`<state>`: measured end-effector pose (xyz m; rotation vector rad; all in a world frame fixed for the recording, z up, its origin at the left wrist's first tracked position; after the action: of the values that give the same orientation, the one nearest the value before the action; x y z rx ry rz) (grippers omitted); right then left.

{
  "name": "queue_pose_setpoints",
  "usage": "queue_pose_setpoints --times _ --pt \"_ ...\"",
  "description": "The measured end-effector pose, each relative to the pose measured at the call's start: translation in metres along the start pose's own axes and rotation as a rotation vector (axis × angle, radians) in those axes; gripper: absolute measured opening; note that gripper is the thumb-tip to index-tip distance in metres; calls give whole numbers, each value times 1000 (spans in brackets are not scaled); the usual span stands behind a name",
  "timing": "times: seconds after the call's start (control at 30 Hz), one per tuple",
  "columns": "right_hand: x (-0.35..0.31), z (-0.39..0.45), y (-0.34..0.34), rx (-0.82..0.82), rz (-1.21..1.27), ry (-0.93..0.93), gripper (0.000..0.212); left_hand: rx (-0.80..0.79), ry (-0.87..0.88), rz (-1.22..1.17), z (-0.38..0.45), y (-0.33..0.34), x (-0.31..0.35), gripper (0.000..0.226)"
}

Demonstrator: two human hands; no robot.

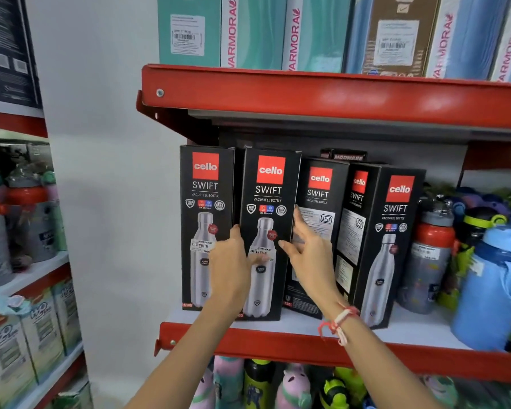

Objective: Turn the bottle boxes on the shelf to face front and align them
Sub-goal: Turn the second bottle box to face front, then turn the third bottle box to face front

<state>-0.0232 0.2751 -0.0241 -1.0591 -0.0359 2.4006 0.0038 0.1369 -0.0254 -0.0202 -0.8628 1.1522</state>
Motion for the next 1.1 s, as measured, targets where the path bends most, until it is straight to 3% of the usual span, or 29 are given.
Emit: queue_pose_setpoints --times 0.13,0.3,0.43,0.63,0.77,0.83,0.97,1.1 --pt "-1 -6 -1 149 -90 -101 57 -41 33 108 6 -4 0 69" --pt "1 -14 -8 326 -310 -290 34 -71 51 10 4 -5 -6 67" --pt "18 -21 -21 340 -493 -277 36 -60 44 72 -1 -8 -6 57" --pt "26 -31 -30 293 -687 -220 47 -72 253 520 -2 -18 7 27" --pt "20 -35 -26 269 -694 -154 44 -103 340 462 -13 -12 10 13" --pt "18 -38 -19 238 -685 -50 54 -92 337 402 -17 -9 10 18" --pt "19 -39 -7 194 -728 75 94 -73 358 354 -23 -9 6 30" --pt "18 -34 1 231 -703 165 110 -78 364 327 -26 -10 4 32"
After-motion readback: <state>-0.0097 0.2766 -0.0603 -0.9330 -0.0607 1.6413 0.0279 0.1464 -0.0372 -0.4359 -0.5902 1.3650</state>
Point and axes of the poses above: each hand's wrist, its own z-axis towards the middle knuckle, its own y-axis out of the palm, x = y × z, the point moved 1 cm from there along z, towards the middle knuckle, and after that the axes turned 11 degrees about x, right-handed, at the moved point
